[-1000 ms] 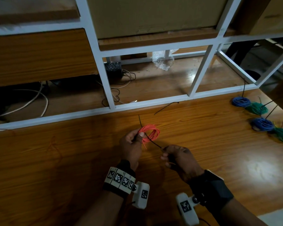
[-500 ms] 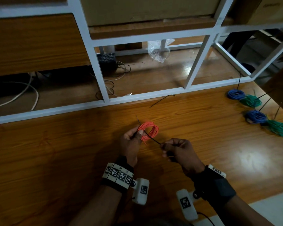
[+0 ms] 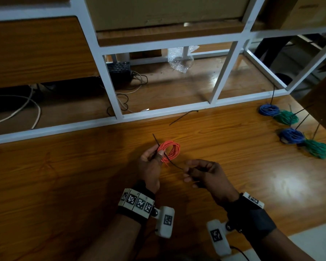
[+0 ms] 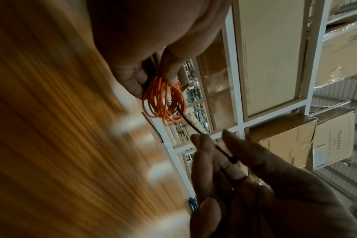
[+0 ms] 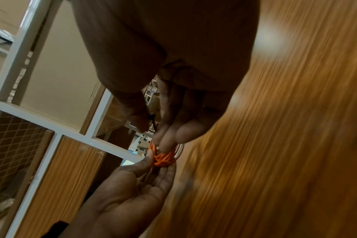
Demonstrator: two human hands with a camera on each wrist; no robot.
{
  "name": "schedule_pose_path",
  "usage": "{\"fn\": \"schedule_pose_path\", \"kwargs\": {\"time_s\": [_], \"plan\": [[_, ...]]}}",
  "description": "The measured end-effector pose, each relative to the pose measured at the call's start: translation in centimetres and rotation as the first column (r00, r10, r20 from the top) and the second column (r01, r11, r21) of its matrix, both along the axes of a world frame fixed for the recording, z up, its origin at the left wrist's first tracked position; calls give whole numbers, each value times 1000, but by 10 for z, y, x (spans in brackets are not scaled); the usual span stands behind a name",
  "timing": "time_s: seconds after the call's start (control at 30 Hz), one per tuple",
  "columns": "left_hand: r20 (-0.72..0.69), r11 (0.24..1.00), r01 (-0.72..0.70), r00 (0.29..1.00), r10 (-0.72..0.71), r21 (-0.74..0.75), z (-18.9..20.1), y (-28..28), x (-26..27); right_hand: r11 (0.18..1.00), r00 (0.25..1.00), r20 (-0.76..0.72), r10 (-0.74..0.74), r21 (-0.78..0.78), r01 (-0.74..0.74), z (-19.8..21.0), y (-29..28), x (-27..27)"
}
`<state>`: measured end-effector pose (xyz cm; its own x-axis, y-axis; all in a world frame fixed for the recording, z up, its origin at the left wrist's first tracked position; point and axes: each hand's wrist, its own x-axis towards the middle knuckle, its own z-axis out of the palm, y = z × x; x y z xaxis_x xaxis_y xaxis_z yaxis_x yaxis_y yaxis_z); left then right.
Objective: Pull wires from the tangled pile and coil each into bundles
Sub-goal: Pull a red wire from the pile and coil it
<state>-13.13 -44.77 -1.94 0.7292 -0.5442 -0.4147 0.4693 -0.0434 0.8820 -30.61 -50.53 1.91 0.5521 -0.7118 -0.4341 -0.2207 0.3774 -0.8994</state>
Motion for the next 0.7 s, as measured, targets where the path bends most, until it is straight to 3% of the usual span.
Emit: {"fn": "schedule_pose_path", "kwargs": {"time_s": [0.17,0.33,0.47,0.7], "plan": [[-1,999,-52,999,52,-12,2,-1,5,985,992,44,119,-129,-112,3,-5,-17],[-9,995,-77,997,77,-57,5,0,9,962,996,-84,19,-268,-41,-14,-8,-27],[-16,994,-92,996,91,-65,5,0,5,877,982,-174,73,-458,-146,-13,3,-24],[19,995,-68,997,69,-68,12,1,-1,780,999,-23,27,-624,-36,-9,14,-4]]}}
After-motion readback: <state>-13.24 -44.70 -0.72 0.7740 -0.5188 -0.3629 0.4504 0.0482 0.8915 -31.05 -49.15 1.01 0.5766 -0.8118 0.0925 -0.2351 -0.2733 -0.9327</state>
